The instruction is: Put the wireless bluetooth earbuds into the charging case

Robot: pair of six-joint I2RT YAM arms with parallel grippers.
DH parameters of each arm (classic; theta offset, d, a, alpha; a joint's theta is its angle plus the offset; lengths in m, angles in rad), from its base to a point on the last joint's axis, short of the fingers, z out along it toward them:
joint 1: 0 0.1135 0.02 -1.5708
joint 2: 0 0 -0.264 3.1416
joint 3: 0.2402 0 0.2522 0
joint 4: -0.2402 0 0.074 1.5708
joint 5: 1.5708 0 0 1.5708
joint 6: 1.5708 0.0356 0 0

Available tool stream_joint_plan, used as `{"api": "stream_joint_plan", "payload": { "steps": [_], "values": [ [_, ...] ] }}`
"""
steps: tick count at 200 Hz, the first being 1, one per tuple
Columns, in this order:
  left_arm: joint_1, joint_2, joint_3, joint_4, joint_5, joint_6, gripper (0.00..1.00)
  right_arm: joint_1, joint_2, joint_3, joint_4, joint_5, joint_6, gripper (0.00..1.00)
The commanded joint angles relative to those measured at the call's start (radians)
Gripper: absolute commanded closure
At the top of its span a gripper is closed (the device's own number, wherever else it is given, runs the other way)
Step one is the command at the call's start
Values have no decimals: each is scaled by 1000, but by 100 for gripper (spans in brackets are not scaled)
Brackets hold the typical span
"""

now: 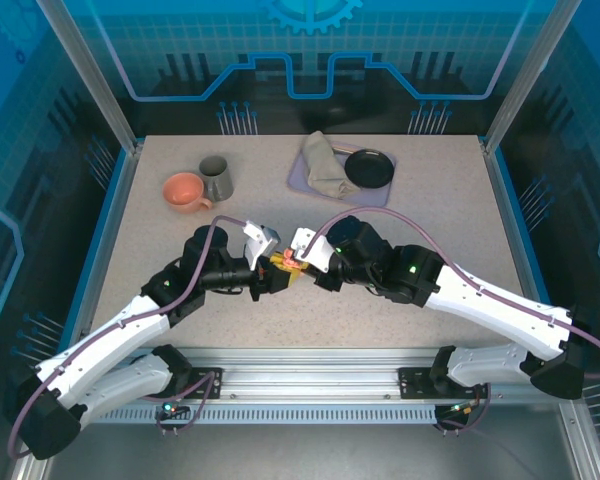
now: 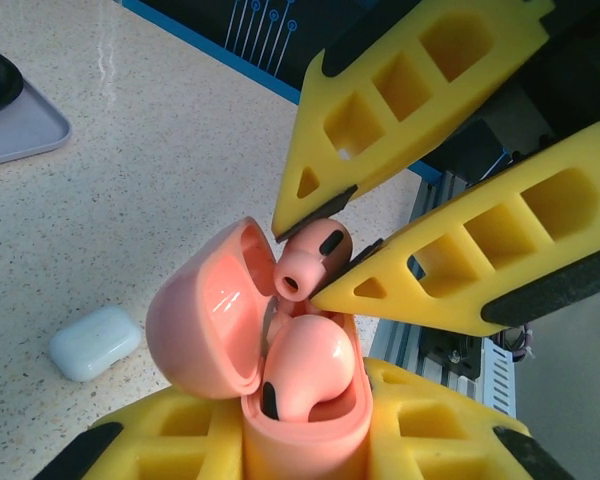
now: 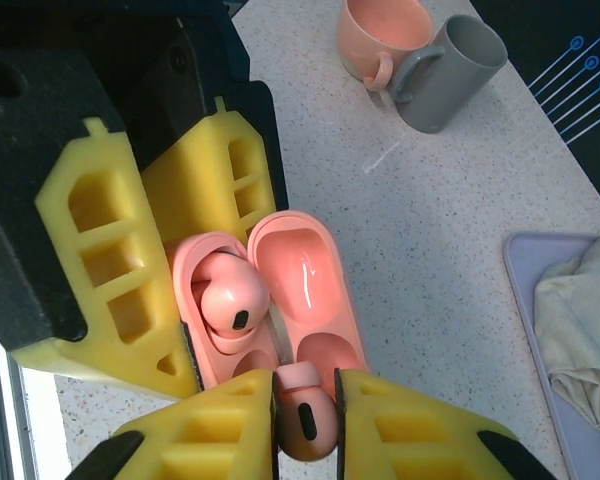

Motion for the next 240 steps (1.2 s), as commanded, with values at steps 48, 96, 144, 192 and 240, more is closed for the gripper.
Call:
{"api": "stream_joint_plan", "payload": {
  "steps": [48, 96, 144, 192, 240],
  "values": [
    [-5, -65, -36, 129, 13, 70, 100, -60, -18, 21, 18, -225, 110, 78],
    [-5, -71, -39, 139, 11, 98, 100, -108, -26, 15, 47, -363, 173, 68],
    [-5, -70, -41, 146, 9, 104, 100, -133, -47, 28, 65, -389, 205, 60],
    [-5, -69, -48, 156, 10, 103, 100, -168, -71, 82, 31, -304, 221, 50],
    [-6, -69, -53, 159, 8, 109, 100, -248, -143, 75, 55, -349, 287, 35]
  ]
}}
